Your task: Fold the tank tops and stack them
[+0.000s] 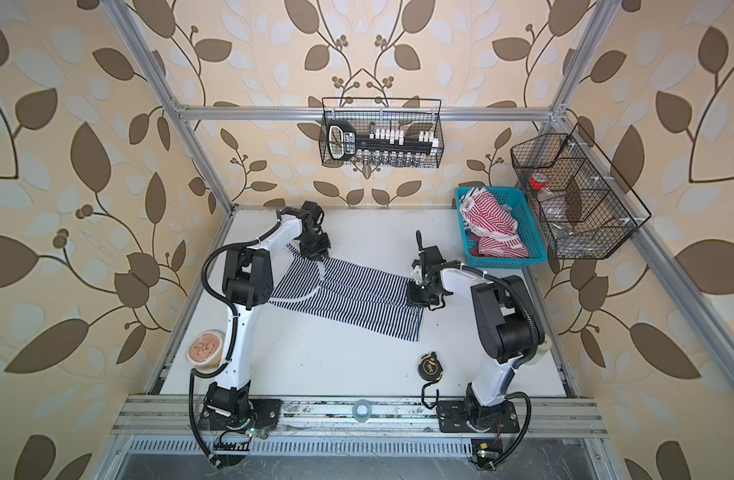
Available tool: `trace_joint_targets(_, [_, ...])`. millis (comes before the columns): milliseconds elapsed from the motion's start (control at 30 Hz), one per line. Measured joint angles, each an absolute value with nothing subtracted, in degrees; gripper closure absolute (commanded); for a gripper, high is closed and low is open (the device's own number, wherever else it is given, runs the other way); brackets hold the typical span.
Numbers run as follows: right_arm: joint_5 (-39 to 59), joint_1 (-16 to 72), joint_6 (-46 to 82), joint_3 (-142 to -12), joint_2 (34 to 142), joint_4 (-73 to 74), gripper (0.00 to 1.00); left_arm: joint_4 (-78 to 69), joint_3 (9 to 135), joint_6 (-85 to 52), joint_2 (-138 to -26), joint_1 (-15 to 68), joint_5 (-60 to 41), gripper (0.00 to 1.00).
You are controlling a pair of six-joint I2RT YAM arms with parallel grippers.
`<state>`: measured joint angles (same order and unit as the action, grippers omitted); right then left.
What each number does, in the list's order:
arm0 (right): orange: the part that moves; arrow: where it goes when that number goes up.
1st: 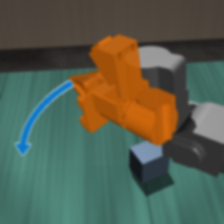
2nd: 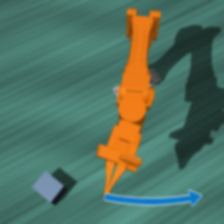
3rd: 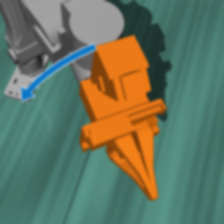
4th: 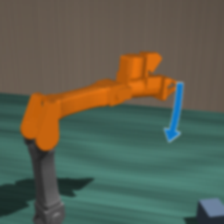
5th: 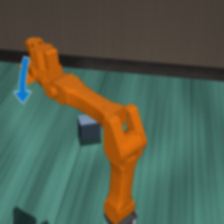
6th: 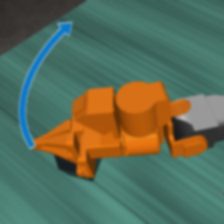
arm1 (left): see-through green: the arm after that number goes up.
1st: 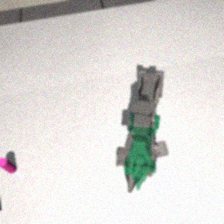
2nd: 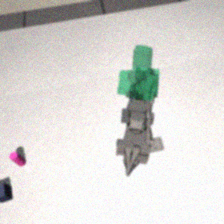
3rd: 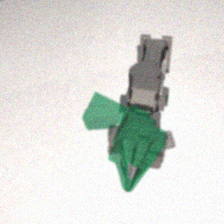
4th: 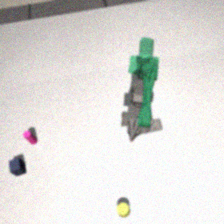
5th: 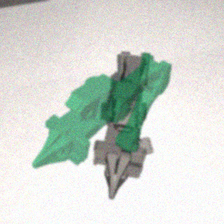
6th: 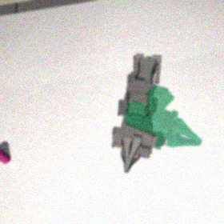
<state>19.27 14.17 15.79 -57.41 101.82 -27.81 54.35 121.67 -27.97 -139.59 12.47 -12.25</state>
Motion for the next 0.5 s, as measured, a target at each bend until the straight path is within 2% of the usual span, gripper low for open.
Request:
trace_joint_targets(167, [19.53, 16.27, 18.02, -54.59, 100.09, -25.26, 1.0, 56.82, 132.62, -26.85, -145.73, 12.93, -13.47, 0.77])
trace_joint_targets(233, [19.55, 17.61, 19.11, -53.65, 99.53, -24.34, 1.0, 56.77, 135.52, -26.52, -147.5, 13.17, -14.06, 0.82])
trace_joint_targets(333, [20.58, 20.4, 21.15, -52.16, 98.87, -22.98, 1.0, 54.92, 137.43, -26.5, -149.03, 13.21, -15.92, 0.96])
trace_joint_targets(500, [22.83, 26.28, 25.54, -49.12, 97.56, -19.75, 0.97, 49.84, 139.94, -28.25, -151.68, 13.26, -21.52, 0.96])
